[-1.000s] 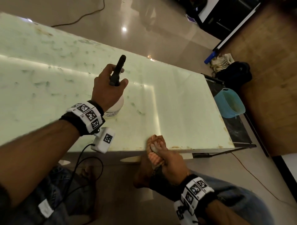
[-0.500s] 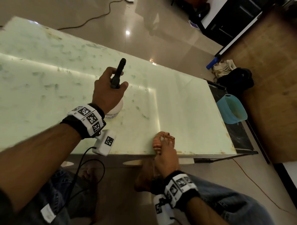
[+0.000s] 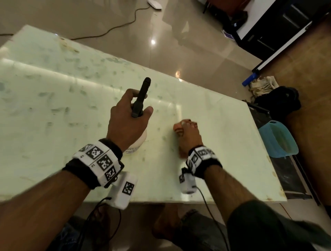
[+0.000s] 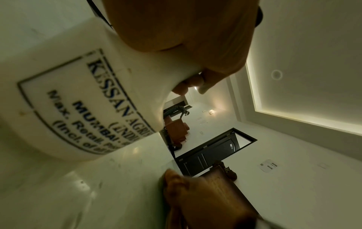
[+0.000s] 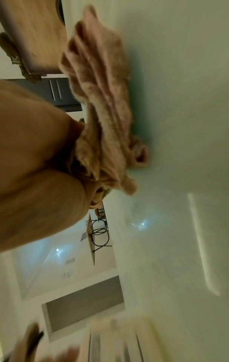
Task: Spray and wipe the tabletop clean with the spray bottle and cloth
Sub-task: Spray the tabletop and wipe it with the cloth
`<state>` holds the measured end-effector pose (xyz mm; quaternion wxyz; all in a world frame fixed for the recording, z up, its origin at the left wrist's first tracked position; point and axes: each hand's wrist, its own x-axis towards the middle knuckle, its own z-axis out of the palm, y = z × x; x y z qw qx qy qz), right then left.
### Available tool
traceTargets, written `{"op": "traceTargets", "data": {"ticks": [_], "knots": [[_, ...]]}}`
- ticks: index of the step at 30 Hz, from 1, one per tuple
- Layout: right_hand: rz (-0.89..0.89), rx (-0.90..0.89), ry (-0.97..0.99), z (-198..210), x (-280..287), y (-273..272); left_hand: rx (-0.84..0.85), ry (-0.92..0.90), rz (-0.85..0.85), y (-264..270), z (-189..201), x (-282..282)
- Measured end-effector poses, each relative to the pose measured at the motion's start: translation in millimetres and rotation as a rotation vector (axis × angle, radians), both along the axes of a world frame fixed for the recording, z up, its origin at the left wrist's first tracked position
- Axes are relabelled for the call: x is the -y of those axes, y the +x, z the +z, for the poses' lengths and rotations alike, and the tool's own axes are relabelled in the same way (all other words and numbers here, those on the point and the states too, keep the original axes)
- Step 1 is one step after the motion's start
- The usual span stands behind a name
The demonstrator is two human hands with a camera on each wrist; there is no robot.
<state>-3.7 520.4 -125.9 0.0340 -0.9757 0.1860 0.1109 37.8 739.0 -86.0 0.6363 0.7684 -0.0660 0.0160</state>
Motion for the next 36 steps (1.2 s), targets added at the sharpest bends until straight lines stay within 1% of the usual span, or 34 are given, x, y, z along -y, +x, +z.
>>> {"op": "traceTargets", "data": {"ticks": [3,6,8,11,12,14,16,17,19,21,25,28,31,33,34,36], "knots": [[0.118,-0.023,-0.084,16.9,19.5,58.4,-0.007,0.008,-0.017,-1.0,-1.6,-0.6],[0.157,-0.037,-0.177,17.1,41.3,111.1,0.018,0.007,-0.022,2.8,-4.7,-1.0],[0.172,-0.041,-0.246,19.8,52.6,135.8,0.019,-0.003,-0.028,2.6,-6.2,-0.8],[0.246,-0.138,-0.350,25.7,63.1,171.1,0.053,-0.021,-0.035,6.5,-10.0,0.8],[0.239,-0.161,-0.356,28.1,63.3,181.4,0.066,-0.023,-0.042,6.7,-10.6,1.3],[0.216,-0.063,-0.311,25.9,63.2,203.7,0.083,-0.022,-0.055,7.9,-12.8,1.8],[0.138,0.043,-0.184,20.8,65.8,219.6,0.095,-0.023,-0.064,8.2,-14.4,1.3],[0.141,0.076,-0.156,18.2,68.2,222.8,0.103,-0.023,-0.065,7.8,-15.2,0.6],[0.158,0.101,-0.097,15.3,74.1,218.0,0.117,-0.029,-0.065,6.6,-16.3,-0.5],[0.193,0.085,-0.056,13.3,82.4,208.0,0.124,-0.037,-0.067,5.4,-15.9,-0.3],[0.173,0.093,0.056,9.1,82.8,174.6,0.127,-0.030,-0.072,5.7,-16.5,0.6],[0.132,0.101,0.113,5.8,72.1,136.1,0.128,-0.036,-0.055,5.9,-17.4,-0.3],[0.112,0.040,0.133,0.0,61.3,89.7,0.133,-0.026,-0.051,4.6,-16.0,-0.8],[0.086,0.025,0.183,-1.0,49.9,54.5,0.115,-0.014,-0.042,5.7,-16.4,-0.6],[0.087,0.038,0.214,0.5,43.2,33.2,0.108,-0.009,-0.044,5.0,-15.4,-0.3],[0.150,0.070,0.243,1.7,28.2,-9.3,0.105,-0.001,-0.046,3.5,-13.2,-0.8]]}}
